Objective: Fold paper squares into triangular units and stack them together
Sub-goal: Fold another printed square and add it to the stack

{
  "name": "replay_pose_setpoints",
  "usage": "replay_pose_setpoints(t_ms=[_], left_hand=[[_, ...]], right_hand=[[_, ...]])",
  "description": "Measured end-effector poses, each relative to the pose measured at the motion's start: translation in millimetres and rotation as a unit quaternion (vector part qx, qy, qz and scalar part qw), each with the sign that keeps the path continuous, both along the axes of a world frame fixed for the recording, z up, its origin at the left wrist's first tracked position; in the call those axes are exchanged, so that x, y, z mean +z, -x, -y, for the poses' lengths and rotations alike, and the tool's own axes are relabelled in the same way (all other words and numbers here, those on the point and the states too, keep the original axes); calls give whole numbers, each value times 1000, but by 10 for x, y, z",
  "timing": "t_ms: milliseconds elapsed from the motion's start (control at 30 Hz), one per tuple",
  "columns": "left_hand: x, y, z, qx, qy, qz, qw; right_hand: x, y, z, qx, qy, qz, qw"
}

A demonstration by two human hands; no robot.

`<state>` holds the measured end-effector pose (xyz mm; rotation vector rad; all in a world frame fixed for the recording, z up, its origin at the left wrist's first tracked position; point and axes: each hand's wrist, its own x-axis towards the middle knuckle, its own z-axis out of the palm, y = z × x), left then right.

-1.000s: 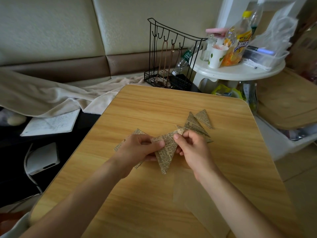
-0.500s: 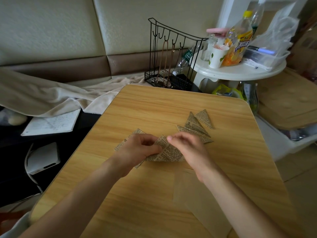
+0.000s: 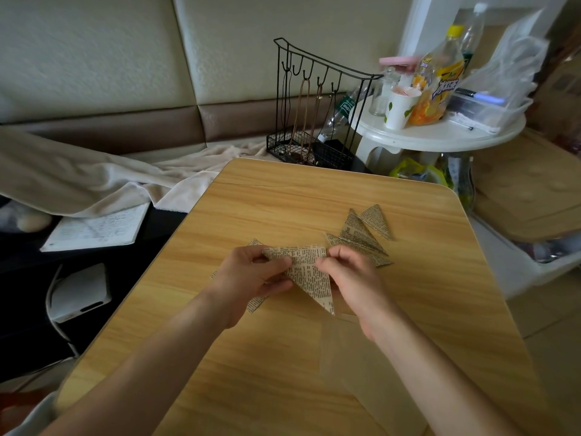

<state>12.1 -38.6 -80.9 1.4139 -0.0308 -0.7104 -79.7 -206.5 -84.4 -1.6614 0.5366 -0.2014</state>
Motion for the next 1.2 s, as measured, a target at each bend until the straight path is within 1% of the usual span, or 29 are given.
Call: replay_pose_setpoints(t_ms=[133, 200, 367, 567, 667, 800, 867, 1033, 1200], left_hand=[[32, -2, -21, -51, -26, 19, 998], [29, 0, -19, -37, -22, 13, 999], [39, -12, -8, 31, -1, -17, 999], [43, -12, -15, 51, 1, -10, 999], [38, -8, -14, 35, -2, 0, 999], [42, 51, 16, -18, 5, 3, 1000], [43, 74, 28, -27, 12, -6, 1000], [25, 80, 37, 7, 18, -33, 999], [22, 106, 62, 9, 8, -32, 999]], right_hand=[[16, 8, 12, 1, -9, 9, 1000], [0, 7, 15, -4, -5, 11, 1000], [-11, 7, 31, 0, -5, 11, 1000], [-19, 12, 38, 24, 4, 34, 999], [-18, 15, 47, 37, 11, 47, 998], [-47, -5, 22, 45, 38, 68, 996], [-69, -12, 9, 42, 59, 68, 995], [-83, -15, 10, 29, 66, 74, 995], [-108, -24, -13, 45, 130, 91, 986]])
